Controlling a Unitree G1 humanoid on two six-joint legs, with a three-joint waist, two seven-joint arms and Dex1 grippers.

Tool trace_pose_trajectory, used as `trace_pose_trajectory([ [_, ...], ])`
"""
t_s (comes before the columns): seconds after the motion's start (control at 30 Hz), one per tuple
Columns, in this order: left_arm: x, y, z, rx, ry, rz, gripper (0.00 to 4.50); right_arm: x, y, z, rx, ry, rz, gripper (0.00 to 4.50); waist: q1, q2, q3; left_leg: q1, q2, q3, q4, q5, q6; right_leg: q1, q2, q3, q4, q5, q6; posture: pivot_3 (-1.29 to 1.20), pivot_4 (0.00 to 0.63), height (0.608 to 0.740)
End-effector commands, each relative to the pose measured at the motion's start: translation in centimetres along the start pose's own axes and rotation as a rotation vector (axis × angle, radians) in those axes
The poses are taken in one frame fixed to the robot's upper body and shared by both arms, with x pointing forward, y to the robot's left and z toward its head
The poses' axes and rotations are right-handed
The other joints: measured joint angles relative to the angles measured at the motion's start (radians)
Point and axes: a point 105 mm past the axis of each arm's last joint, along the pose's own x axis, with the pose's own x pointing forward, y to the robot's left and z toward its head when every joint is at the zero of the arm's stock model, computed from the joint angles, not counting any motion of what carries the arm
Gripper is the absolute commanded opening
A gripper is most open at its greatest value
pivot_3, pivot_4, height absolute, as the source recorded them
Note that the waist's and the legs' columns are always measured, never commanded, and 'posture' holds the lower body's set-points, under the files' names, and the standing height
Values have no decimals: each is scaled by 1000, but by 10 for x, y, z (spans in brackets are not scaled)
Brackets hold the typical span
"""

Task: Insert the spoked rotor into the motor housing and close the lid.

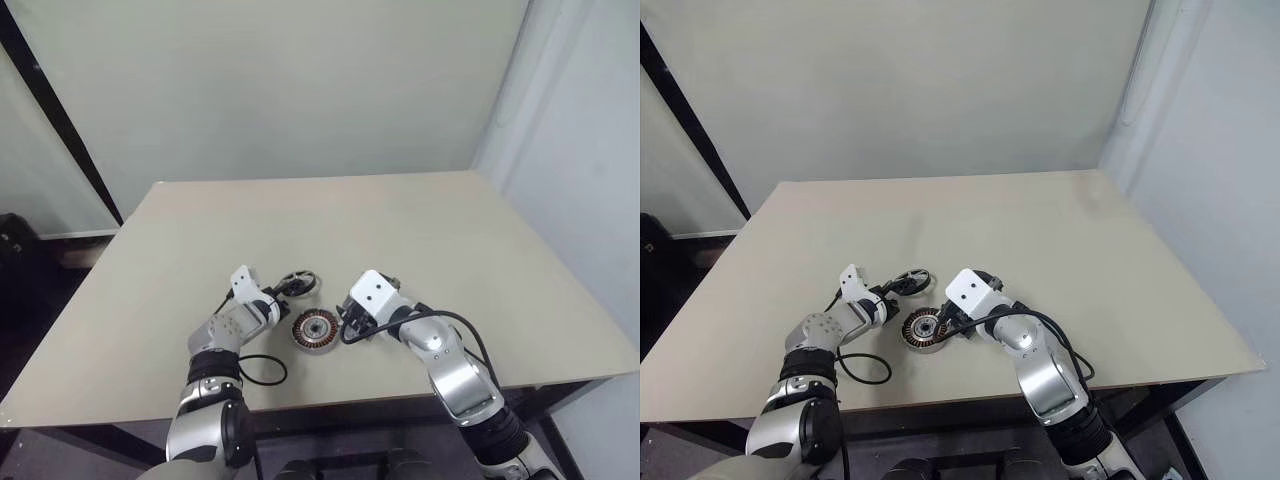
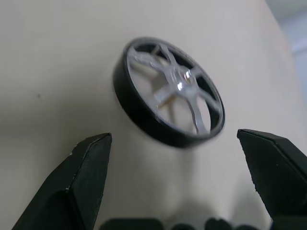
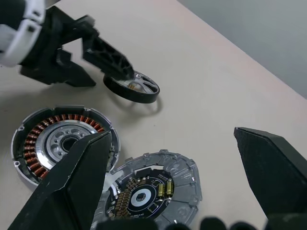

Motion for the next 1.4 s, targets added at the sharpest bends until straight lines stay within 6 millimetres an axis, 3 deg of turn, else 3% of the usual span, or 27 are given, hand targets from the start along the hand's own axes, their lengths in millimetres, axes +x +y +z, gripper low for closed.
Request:
trace_pose_trajectory([
  [0.03, 5, -8, 14, -54, -53, 0, 4500, -5, -7, 16, -20, -58, -39, 4466, 0, 0, 0, 0, 0, 0, 0, 0, 0, 0, 0, 0, 0, 0, 0, 0, 0, 740],
  [0.13, 10, -11, 15, -95, -61, 2, 4500, -6, -6, 15, -19, -54, -40, 4466, 0, 0, 0, 0, 0, 0, 1, 0, 0, 1, 0, 0, 0, 0, 0, 0, 0, 740],
  [0.2, 13, -11, 14, -90, -57, 21, 4097, -7, -6, 14, -17, -52, -44, 4500, 0, 0, 0, 0, 0, 0, 1, 0, 0, 1, 0, 0, 0, 0, 0, 0, 0, 740],
  [0.53, 15, -8, 16, -86, -58, 30, 835, -9, -7, 11, -11, -42, -62, 4500, 3, -1, 0, 0, -1, -1, -1, 0, 0, 0, 0, 0, 0, 0, 0, 0, 0, 740],
  [0.6, 14, -7, 18, -86, -63, 31, 375, -8, -6, 10, -14, -41, -57, 4500, 2, -2, -1, 0, -1, -1, 0, 0, 0, 1, 0, 0, 0, 0, 0, 0, 0, 740],
  [0.87, -1, -14, 29, -67, -69, -73, 346, -5, -3, 8, -26, -40, -49, 4500, -5, -2, -1, 1, -1, 0, 0, 0, -1, 1, -1, 0, 0, 0, 0, 0, 0, 740],
  [1.0, -29, -26, 42, -83, -80, -217, 339, -4, -3, 4, -27, -34, -50, 4500, -6, -3, -1, 0, 0, 0, -4, 0, -1, -1, -1, 1, 0, 0, 1, 0, 0, 740],
  [1.1, -63, -31, 49, -101, -75, -339, 339, -4, -3, 1, -28, -28, -52, 4500, -6, -3, 0, 0, 0, -1, -5, 0, -1, -2, 0, 1, 0, 0, 1, 0, 0, 740],
  [1.27, -99, -25, 48, -133, -66, -438, 332, -3, -2, -5, -35, -16, -46, 4500, -6, -3, 0, 1, 0, -1, -5, 0, -1, -1, -1, 1, -1, 0, 0, 0, 0, 740],
  [1.4, -115, -25, 33, -140, -31, -491, 331, -4, 0, -10, -45, 4, -34, 4500, -1, -3, 0, 1, 0, -1, -3, 0, -2, 0, -1, 1, -1, -1, -2, 0, 0, 740],
])
